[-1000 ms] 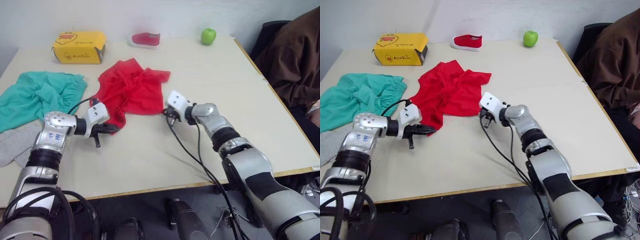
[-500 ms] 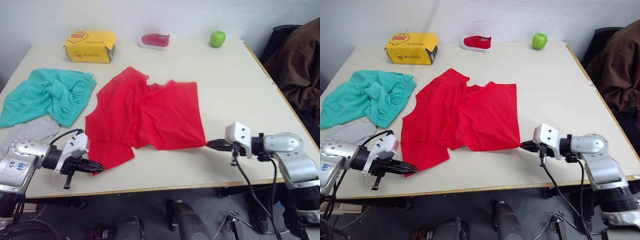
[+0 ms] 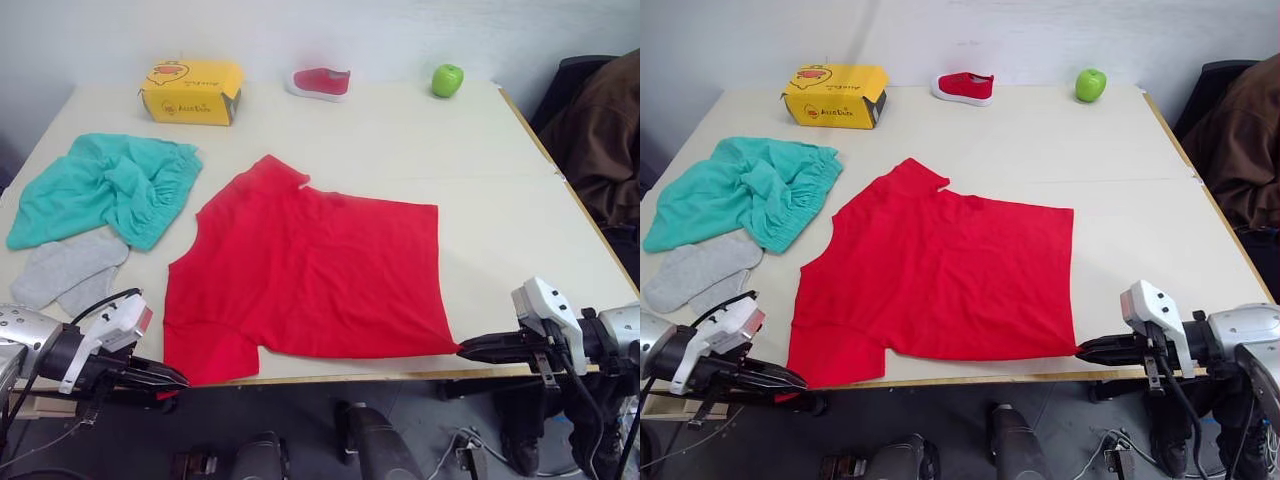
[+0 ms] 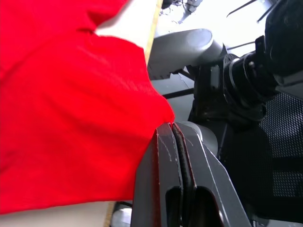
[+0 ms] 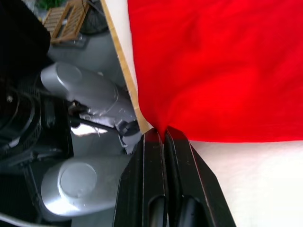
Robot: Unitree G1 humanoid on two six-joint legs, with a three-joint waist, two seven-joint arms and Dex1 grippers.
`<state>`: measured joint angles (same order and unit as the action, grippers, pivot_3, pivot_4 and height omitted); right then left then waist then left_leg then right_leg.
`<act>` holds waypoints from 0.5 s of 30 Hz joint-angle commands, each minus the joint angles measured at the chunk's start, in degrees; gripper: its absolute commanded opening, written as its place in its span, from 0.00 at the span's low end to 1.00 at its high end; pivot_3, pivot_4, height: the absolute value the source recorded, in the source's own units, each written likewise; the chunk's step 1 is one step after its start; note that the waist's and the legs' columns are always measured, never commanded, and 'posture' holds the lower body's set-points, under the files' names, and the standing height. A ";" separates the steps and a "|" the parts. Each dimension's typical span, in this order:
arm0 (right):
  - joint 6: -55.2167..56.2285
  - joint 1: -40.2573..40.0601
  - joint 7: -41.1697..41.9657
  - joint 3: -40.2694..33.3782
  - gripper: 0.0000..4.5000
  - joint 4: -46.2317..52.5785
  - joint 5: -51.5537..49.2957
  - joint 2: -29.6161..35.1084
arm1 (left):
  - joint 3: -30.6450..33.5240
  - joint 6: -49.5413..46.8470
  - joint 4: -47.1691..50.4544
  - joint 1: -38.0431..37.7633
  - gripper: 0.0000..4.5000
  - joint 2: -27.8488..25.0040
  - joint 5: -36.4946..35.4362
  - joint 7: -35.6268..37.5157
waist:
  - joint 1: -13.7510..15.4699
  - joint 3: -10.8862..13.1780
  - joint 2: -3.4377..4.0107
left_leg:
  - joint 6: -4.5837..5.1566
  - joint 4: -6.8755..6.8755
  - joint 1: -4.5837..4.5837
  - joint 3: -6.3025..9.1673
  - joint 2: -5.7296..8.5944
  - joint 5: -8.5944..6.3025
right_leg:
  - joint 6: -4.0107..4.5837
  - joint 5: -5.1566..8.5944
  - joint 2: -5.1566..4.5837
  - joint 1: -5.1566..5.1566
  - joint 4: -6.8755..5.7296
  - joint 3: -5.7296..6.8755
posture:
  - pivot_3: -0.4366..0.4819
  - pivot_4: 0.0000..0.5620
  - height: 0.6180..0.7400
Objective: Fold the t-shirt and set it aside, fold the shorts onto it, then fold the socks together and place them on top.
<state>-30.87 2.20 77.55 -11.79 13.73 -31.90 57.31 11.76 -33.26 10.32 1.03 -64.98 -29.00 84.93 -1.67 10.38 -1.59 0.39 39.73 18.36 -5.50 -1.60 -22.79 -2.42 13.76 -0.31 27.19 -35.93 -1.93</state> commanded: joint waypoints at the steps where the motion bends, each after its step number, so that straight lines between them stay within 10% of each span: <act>1: -1.22 9.89 -7.30 1.02 0.01 -5.19 0.85 -3.62 | -4.49 3.28 -9.60 15.44 0.00 5.52 3.31 -6.01 | 0.19 0.04 0.05 | 0.01 0.01 -0.02 -0.02 0.04 0.00 | -0.02 -0.02 0.00 -0.05 0.02 -0.02 | 0.48 0.27 1.00; 8: 22.88 54.45 -38.01 -0.58 0.01 -35.47 17.72 -11.90 | 0.04 26.45 -57.28 72.58 0.00 21.61 13.08 -40.27 | -0.04 0.65 -0.24 | -0.26 0.56 0.87 -0.08 0.51 0.49 | -0.41 -0.72 -0.14 0.50 -0.05 0.15 | 0.48 0.27 1.00; 10: 32.44 63.39 -39.27 0.63 0.01 -42.08 21.39 -10.62 | 1.13 30.71 -66.22 83.47 0.00 21.10 13.40 -41.61 | -0.48 0.62 -0.22 | -0.28 0.22 2.15 -0.37 0.81 1.02 | -0.53 -1.20 -0.38 2.00 -0.05 0.03 | 0.48 0.27 1.00; 15: 37.92 69.77 -34.54 0.52 0.01 -47.28 19.89 -9.71 | 0.37 30.51 -72.34 91.67 0.00 18.91 13.69 -30.16 | -1.82 0.25 -0.06 | -0.14 0.12 1.65 -0.56 0.76 0.95 | 0.32 -0.67 -0.99 2.20 -0.87 2.28 | 0.48 0.27 1.00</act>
<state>5.71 72.18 41.41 -10.73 -33.10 -11.09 47.27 12.49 -2.18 -61.00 92.97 -45.80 -15.55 50.49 -3.49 10.63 -1.65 0.35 39.91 19.96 -6.12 -0.81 -21.87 -1.83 13.24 -1.56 29.39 -36.95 0.99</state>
